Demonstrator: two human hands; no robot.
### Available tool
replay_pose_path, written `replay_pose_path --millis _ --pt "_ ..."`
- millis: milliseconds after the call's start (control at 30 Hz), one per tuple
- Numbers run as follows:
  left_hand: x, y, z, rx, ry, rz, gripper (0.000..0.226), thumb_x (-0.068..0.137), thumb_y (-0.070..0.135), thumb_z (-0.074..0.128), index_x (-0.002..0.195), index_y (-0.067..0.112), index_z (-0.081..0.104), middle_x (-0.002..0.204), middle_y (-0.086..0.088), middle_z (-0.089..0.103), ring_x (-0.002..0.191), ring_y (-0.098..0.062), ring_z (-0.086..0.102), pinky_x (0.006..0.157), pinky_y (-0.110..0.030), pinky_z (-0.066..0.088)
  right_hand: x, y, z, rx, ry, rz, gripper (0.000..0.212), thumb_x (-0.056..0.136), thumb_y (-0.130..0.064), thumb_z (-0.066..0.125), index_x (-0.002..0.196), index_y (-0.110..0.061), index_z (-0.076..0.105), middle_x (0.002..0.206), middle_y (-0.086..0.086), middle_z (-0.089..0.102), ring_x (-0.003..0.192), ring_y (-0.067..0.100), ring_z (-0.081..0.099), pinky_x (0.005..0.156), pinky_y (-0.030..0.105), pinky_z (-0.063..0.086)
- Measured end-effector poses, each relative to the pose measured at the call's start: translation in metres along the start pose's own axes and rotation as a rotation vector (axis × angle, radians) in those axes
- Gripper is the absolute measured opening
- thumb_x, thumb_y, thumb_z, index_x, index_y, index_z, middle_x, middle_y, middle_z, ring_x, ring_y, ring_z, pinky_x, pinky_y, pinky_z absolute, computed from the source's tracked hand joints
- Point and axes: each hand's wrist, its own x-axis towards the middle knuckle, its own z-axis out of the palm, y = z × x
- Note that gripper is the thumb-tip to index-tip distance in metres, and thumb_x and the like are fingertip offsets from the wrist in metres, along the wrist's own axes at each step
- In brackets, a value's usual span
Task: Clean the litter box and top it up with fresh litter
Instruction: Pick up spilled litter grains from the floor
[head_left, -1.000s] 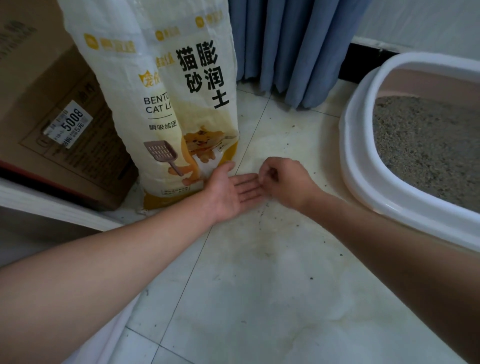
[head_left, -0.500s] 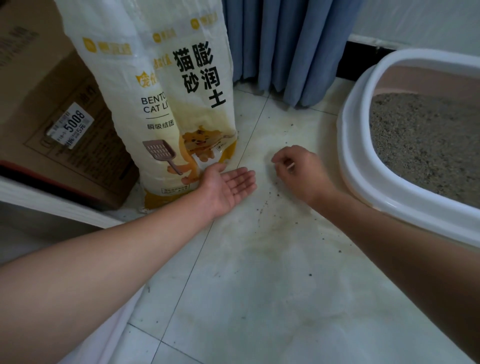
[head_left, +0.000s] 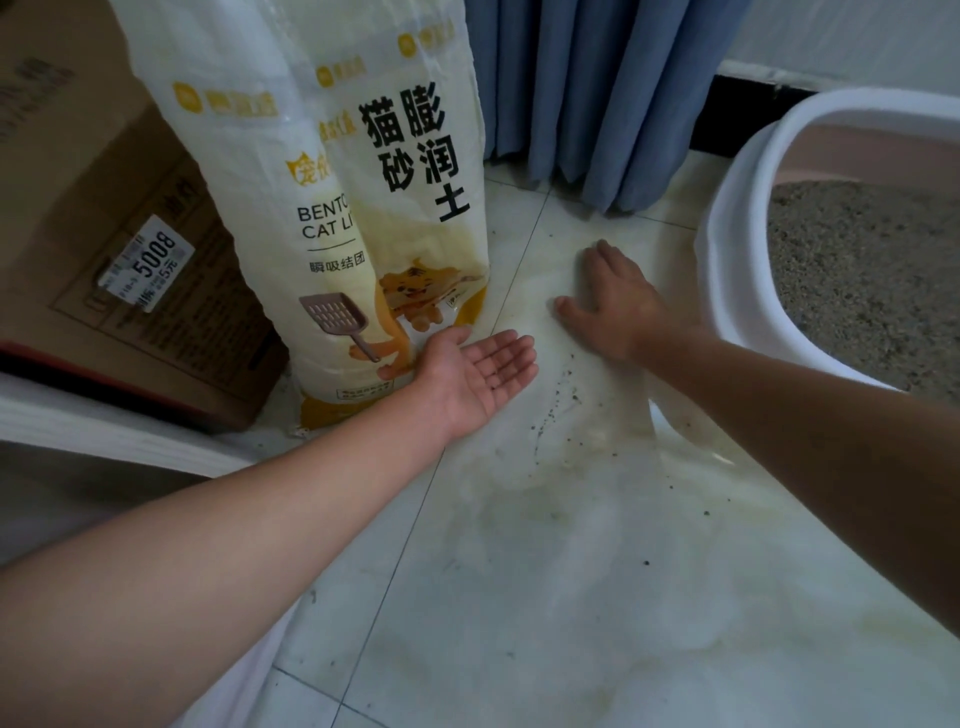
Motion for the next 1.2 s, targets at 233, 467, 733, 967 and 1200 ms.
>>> replay_pose_path --millis 233,467,733,967,1200 --pt "0.002 -0.002 -0.004 0.003 -0.013 0.002 0.046 0.104 0.034 0.04 0.105 -0.004 0.066 0.098 -0.022 0.074 0.087 -0.031 0.071 0.08 -0.042 0.059 0.015 0.003 -0.003 -0.032 0.024 -0.012 0.078 0.097 -0.057 0.041 0.153 -0.004 0.025 0.162 0.017 0.018 0.148 0.031 0.018 0.12 0.039 0.017" --pt "0.007 -0.001 -0.001 -0.023 0.018 0.053 0.043 0.103 0.029 0.039 0.102 -0.004 0.066 0.087 -0.02 0.075 0.083 -0.031 0.07 0.074 -0.041 0.06 -0.018 0.015 0.013 -0.104 -0.081 -0.222 0.087 0.095 -0.064 0.039 0.157 -0.007 0.015 0.165 0.013 0.009 0.152 0.025 0.008 0.124 0.037 0.01" --pt "0.003 0.001 0.0 -0.031 0.016 0.051 0.042 0.103 0.028 0.038 0.103 -0.004 0.065 0.088 -0.02 0.075 0.087 -0.031 0.07 0.073 -0.041 0.059 -0.076 0.012 0.032 -0.121 -0.125 -0.444 0.086 0.093 -0.064 0.032 0.155 -0.006 0.024 0.163 0.013 0.018 0.152 0.022 0.012 0.124 0.039 0.015" --pt "-0.007 0.002 0.002 -0.022 0.008 0.049 0.05 0.105 0.035 0.035 0.105 -0.004 0.065 0.09 -0.021 0.075 0.09 -0.031 0.07 0.077 -0.042 0.059 -0.118 0.006 0.04 -0.119 -0.167 -0.575 0.079 0.096 -0.058 0.034 0.154 -0.005 0.026 0.163 0.012 0.02 0.152 0.02 0.014 0.124 0.035 0.016" --pt "-0.014 0.001 0.008 0.001 0.006 0.078 0.05 0.105 0.036 0.035 0.103 -0.004 0.065 0.09 -0.021 0.074 0.087 -0.031 0.07 0.074 -0.042 0.059 -0.15 0.007 0.048 -0.191 -0.198 -0.716 0.072 0.101 -0.053 0.035 0.154 -0.004 0.027 0.163 0.011 0.022 0.152 0.021 0.016 0.122 0.036 0.021"
